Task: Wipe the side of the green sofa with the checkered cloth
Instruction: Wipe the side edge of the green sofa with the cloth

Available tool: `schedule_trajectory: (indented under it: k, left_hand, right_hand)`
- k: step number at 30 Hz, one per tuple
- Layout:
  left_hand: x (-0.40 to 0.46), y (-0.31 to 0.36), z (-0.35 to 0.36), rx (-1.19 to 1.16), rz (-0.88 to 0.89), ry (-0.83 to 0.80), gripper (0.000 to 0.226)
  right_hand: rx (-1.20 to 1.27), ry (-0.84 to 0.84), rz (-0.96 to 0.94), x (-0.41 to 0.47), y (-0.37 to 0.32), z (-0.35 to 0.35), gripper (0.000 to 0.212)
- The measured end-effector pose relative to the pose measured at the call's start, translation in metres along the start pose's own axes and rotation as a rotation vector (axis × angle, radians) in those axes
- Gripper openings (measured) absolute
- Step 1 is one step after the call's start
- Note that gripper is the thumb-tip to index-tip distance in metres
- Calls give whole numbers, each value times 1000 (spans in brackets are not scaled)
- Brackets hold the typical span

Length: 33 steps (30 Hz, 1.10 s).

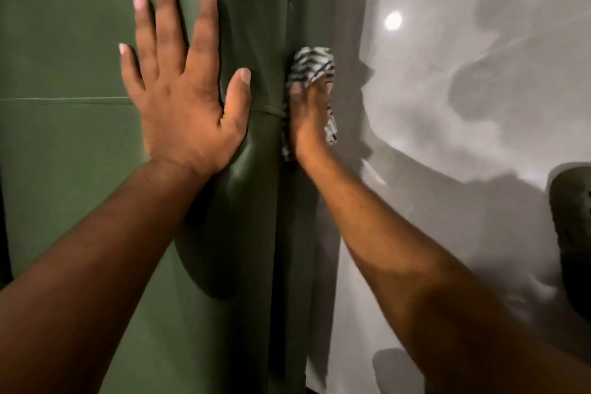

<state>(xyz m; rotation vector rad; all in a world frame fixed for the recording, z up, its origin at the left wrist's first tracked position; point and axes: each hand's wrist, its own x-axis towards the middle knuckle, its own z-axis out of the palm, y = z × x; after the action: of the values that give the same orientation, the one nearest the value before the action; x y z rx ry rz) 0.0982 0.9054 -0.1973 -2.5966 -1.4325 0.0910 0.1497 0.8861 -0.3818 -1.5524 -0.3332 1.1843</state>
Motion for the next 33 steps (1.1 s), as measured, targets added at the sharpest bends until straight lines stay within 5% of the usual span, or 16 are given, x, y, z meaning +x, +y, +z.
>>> schedule_trajectory:
  k: [2,7,12,17,21,26,29,33]
  left_hand:
    - [0,0,1,-2,-7,18,68]
    - [-2,-3,0,-12,-9,33,67]
    - [0,-1,-2,-26,-14,36,67]
    - [-1,-1,4,-1,-7,61,67]
    - [1,0,3,0,-5,57,69]
    - [1,3,0,-17,-20,39,70]
    - [0,2,1,-23,-11,32,71]
    - [0,1,1,-27,-20,19,71]
  right_hand:
    - [-76,-38,-6,-61,19,4,81]
    - [124,-52,334,-198,94,4,90]
    - [152,-8,468,-105,106,0,76]
    - [153,14,179,1,40,-1,72]
    - [50,-53,53,-40,19,7,83]
    - [108,-78,362,-152,73,-5,97]
    - [43,-103,449,-141,67,-6,89]
    - [55,-65,293,-53,42,-10,82]
